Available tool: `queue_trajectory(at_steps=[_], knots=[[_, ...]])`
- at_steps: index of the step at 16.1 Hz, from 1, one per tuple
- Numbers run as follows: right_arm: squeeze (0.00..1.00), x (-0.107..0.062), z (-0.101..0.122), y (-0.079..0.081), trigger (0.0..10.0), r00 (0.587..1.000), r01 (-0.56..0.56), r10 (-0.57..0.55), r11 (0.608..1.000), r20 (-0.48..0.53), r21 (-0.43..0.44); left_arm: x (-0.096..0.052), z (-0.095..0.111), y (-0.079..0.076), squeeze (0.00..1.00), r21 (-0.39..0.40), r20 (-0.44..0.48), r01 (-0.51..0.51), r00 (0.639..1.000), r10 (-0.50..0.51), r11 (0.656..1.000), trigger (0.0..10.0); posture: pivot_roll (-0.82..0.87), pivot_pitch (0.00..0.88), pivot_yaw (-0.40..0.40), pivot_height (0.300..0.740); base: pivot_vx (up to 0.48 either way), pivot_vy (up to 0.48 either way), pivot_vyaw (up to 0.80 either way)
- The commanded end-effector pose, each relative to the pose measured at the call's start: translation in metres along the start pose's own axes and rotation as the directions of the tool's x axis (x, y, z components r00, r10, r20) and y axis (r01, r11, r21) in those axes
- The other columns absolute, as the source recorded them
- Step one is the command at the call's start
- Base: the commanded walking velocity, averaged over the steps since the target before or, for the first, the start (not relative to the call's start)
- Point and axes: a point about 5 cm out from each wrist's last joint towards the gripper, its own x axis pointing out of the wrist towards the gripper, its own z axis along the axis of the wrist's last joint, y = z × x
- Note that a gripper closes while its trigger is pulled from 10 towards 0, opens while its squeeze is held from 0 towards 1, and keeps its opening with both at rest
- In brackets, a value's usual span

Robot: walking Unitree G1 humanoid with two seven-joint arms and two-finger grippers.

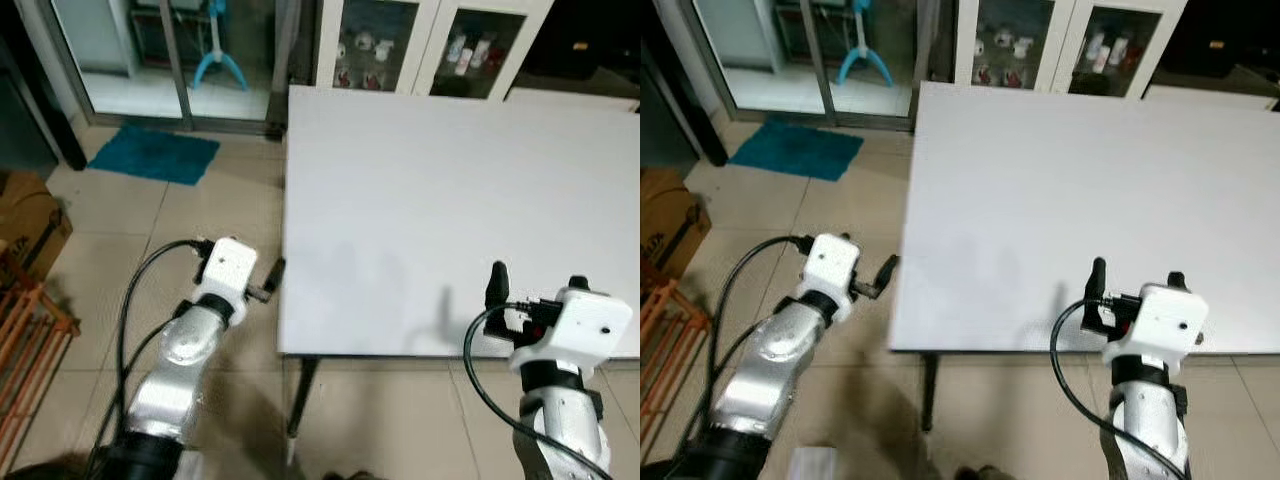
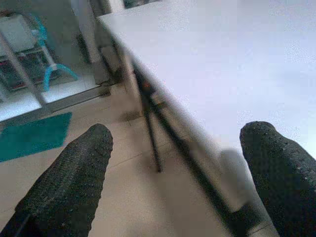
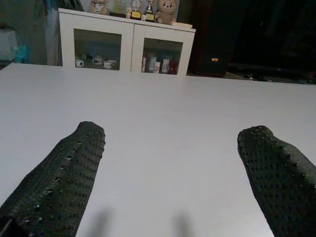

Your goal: Picking trash to rubbish bin

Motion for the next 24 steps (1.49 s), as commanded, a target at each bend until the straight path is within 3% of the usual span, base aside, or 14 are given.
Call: queue_trajectory(at_steps=[1,24], knots=[[0.00,-0.0008,0.0021,-0.0017,10.0,1.000,0.008,-0.008,1.000,0.002,-0.007,0.0003,0.0000,-0.0025,0.00,0.007,-0.006,0.009,1.000,-0.009,1.000,10.0,0.16,0.089,-0.070,0.740,0.000,-0.461,0.00],[0.00,0.0016,0.0021,0.0017,10.0,1.000,-0.004,0.005,1.000,-0.008,0.004,0.0095,-0.0024,-0.0063,0.00,0.014,-0.035,0.017,0.999,-0.016,1.000,10.0,0.16,0.078,-0.058,0.740,0.000,-0.471,0.00]])
